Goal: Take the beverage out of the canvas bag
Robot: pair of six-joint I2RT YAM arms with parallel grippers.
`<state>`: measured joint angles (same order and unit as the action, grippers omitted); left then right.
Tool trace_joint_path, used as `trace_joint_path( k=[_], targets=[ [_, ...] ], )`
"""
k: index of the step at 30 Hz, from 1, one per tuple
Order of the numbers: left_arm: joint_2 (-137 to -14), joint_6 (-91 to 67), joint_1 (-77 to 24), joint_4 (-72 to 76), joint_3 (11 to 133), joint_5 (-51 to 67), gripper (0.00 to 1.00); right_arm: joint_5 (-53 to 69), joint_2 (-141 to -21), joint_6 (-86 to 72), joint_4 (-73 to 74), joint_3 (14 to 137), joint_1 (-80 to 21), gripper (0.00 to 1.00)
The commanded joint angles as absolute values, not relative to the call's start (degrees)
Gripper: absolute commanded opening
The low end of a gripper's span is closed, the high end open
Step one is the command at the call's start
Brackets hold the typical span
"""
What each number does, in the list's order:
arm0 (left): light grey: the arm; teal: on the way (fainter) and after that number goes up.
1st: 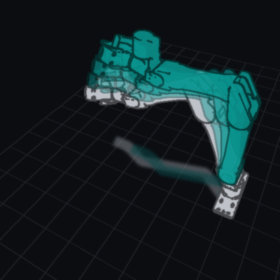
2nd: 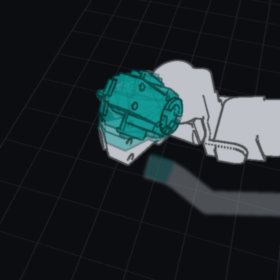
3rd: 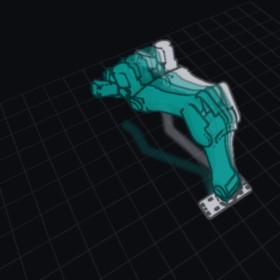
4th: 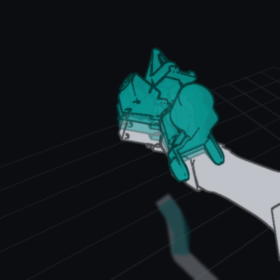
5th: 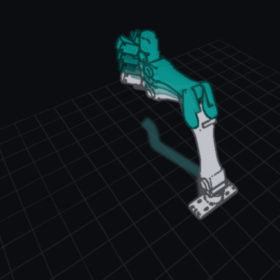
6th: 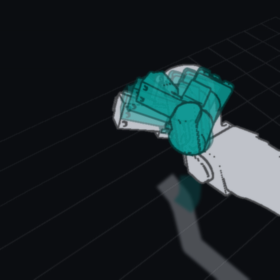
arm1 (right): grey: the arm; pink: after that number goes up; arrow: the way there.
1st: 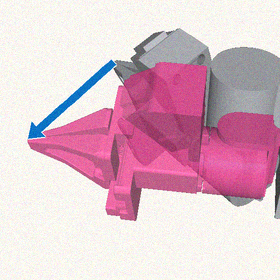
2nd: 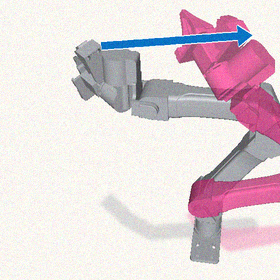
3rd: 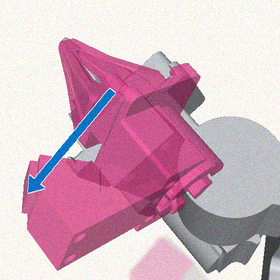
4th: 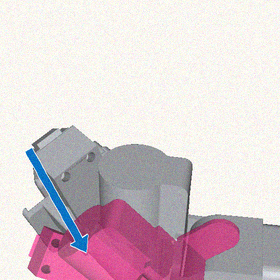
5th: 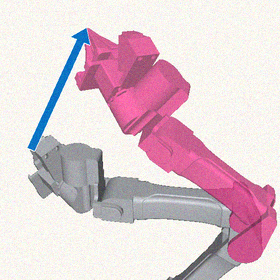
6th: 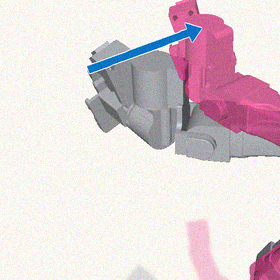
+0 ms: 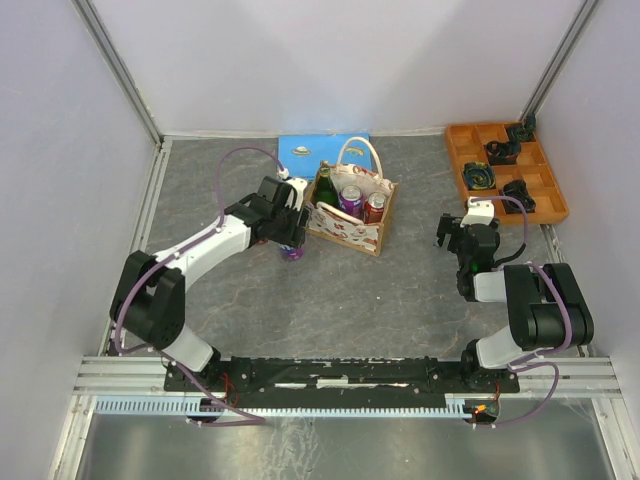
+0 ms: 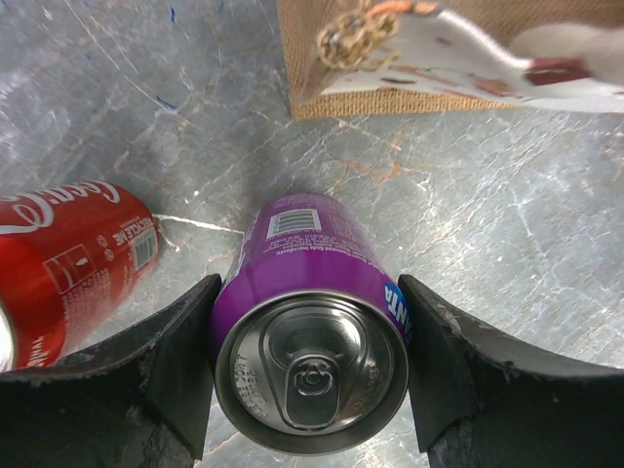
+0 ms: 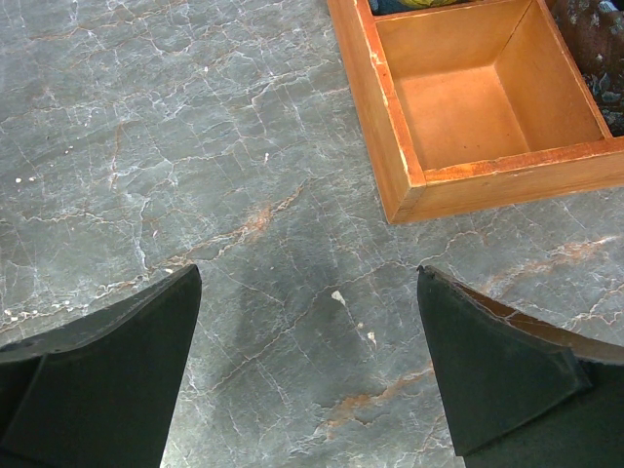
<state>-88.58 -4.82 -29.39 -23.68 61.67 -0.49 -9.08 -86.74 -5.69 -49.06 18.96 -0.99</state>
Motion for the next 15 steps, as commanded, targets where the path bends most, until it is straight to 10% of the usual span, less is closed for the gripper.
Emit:
trace_joint_path(
  k=[1, 5, 15],
  targets=[
    [-90.09, -7.59, -29.37, -21.93, 66.64, 0.96, 0.05, -8.88, -86.56, -5.05, -50.98, 20.21, -0.97, 0.99],
    [-91.58, -8.56, -29.39, -23.01, 67.37, 0.94, 0.19, -8.88, -86.57, -5.04, -50.98, 20.21, -0.97, 0.99],
    [-92.22, -9.36, -29.4, -24.7, 67.76, -0.25, 0.93, -8.88, -86.51, -5.08, -50.98, 20.21, -0.97, 0.99]
  ],
)
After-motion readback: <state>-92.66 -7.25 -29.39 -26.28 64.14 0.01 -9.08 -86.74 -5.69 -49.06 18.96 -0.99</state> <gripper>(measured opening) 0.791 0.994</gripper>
